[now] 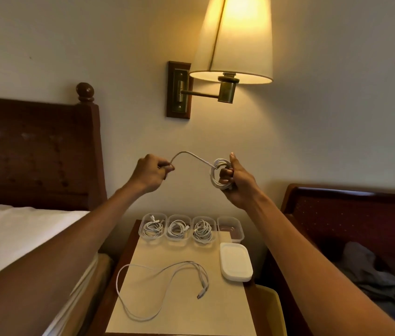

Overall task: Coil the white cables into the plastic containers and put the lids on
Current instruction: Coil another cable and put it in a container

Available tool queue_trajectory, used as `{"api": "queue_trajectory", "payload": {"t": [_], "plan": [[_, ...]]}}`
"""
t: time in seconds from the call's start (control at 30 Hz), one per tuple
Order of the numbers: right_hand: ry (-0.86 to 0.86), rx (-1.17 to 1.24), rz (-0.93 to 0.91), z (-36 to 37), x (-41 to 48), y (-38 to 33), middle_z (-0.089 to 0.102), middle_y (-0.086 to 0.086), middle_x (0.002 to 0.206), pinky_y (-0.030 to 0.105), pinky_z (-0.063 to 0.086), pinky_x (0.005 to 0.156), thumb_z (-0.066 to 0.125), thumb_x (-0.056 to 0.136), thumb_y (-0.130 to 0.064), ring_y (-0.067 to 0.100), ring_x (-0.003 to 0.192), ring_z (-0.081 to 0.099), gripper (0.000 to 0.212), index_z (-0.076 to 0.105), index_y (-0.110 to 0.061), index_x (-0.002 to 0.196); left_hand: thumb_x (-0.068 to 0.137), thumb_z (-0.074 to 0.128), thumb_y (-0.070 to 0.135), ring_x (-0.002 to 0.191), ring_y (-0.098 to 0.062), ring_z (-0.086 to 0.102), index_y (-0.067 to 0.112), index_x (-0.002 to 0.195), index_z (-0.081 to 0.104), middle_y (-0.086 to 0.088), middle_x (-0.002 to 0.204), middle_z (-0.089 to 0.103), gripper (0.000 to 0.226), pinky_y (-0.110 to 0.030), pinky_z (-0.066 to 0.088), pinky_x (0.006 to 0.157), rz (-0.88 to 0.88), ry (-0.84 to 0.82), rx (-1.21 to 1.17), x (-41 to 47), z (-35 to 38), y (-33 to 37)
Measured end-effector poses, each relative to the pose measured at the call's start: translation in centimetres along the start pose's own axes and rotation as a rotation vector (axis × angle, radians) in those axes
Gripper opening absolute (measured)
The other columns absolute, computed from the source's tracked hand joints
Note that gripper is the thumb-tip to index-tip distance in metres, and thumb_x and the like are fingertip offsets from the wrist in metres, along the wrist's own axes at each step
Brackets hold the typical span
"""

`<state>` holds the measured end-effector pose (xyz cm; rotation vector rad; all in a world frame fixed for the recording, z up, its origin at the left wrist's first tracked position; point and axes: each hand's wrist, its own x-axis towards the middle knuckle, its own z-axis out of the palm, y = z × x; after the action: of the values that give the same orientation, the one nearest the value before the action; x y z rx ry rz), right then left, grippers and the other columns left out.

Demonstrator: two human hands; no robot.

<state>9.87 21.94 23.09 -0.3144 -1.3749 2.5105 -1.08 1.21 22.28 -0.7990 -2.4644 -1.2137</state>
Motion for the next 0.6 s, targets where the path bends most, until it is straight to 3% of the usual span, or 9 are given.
{"api": "queue_trajectory", "payload": {"t": [0.1,0.2,0.3,0.47,0.6], "plan": [[-0.066,0.051,0.019,0.9,-0.1,0.6,0.043,-0.001,0.055,0.018,0.039,0.042,0.050,0.098,-0.043,0.009,0.047,0.038,0.038,0.057,-0.006,0.103,0.092,0.063,0.002,0.092,-0.024,0.067,0.003,0.108,0.070,-0.013,0.097,0.070,0.017,-0.024,0.058,0.075,-0.194,-0.067,-0.616,-1.1,1.3,2.5],[-0.081,0.065,-0.012,1.7,-0.2,1.1,0.047,0.002,0.061,0.019,0.044,0.048,0.052,0.097,-0.044,0.011,0.055,0.046,0.043,0.055,-0.003,0.109,0.090,0.062,-0.004,0.088,-0.023,0.071,-0.003,0.110,0.067,-0.017,0.100,0.071,0.021,-0.024,0.060,0.077,-0.298,-0.142,-0.976,-1.7,2.0,4.8],[-0.044,0.023,-0.078,2.3,-0.8,1.0,0.063,0.009,0.071,0.028,0.056,0.061,0.051,0.098,-0.043,0.018,0.065,0.064,0.040,0.059,-0.003,0.100,0.090,0.061,-0.005,0.085,-0.023,0.073,-0.004,0.105,0.069,-0.016,0.097,0.073,0.017,-0.026,0.060,0.074,-0.338,-0.191,-1.070,-1.8,2.3,6.0],[0.121,-0.037,-0.187,2.2,-0.9,1.0,0.051,0.002,0.064,0.028,0.048,0.058,0.054,0.097,-0.042,0.014,0.058,0.052,0.035,0.059,-0.009,0.087,0.089,0.061,-0.005,0.088,-0.028,0.071,-0.007,0.106,0.069,-0.018,0.095,0.072,0.019,-0.031,0.061,0.076,-0.414,-0.287,-1.092,-1.9,2.5,6.5],[0.215,-0.114,-0.233,2.0,-0.9,1.6,0.059,0.006,0.081,0.033,0.051,0.067,0.052,0.096,-0.047,0.018,0.074,0.057,0.037,0.060,-0.011,0.089,0.091,0.062,-0.001,0.084,-0.023,0.071,0.002,0.099,0.072,-0.012,0.092,0.073,0.014,-0.028,0.053,0.070,-0.452,-0.307,-0.990,-2.3,2.7,6.8]]}}
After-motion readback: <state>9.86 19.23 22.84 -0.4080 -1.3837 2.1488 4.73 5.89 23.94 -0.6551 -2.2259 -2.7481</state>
